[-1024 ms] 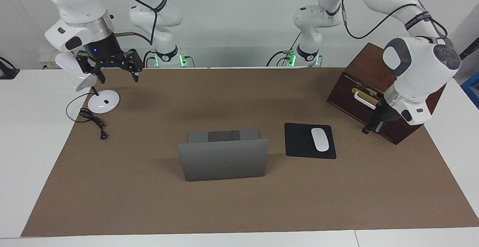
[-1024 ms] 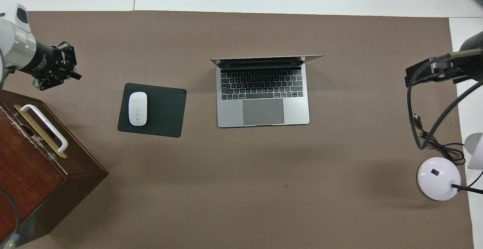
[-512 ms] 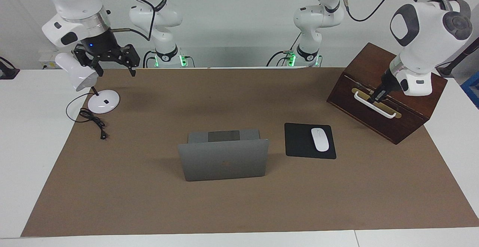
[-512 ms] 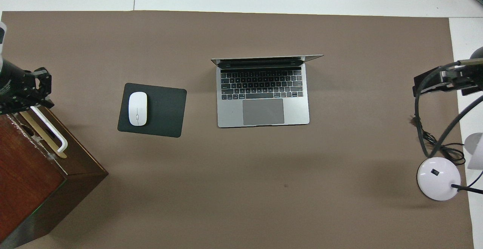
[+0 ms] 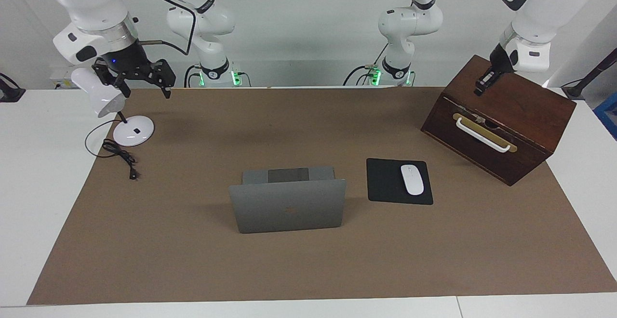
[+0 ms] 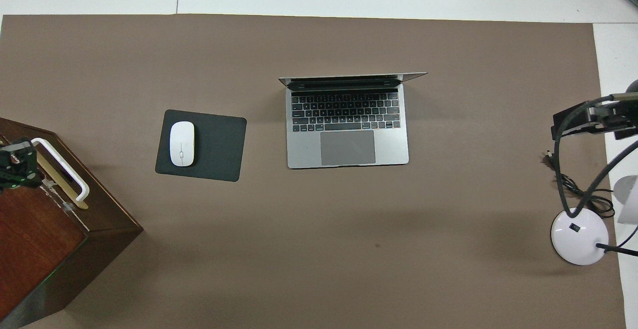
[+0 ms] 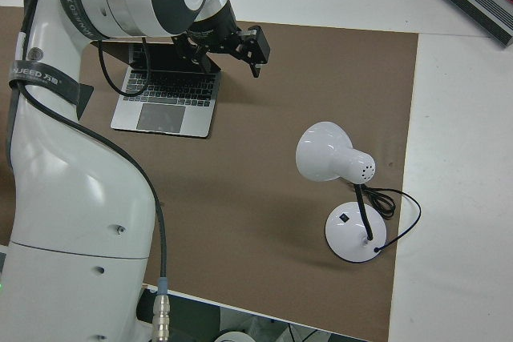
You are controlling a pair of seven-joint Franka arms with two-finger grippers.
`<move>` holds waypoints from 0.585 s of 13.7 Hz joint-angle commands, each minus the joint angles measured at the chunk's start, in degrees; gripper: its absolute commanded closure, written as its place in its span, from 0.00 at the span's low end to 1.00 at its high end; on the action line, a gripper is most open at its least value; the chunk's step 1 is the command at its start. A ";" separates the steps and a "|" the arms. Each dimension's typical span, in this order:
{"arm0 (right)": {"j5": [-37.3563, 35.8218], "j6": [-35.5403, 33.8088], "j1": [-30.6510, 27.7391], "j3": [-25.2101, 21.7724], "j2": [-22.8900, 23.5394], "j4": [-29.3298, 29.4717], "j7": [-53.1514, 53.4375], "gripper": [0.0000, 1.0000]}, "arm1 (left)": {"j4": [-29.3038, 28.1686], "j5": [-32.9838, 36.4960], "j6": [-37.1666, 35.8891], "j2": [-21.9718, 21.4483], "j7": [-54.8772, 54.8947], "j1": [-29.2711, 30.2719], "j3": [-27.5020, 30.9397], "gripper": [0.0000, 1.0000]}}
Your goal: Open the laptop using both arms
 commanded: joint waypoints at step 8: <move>2.50 7.70 -1.37 -0.17 -5.02 -9.50 -0.83 0.00 | -1.00 1.13 2.45 3.22 7.45 -2.54 5.48 1.00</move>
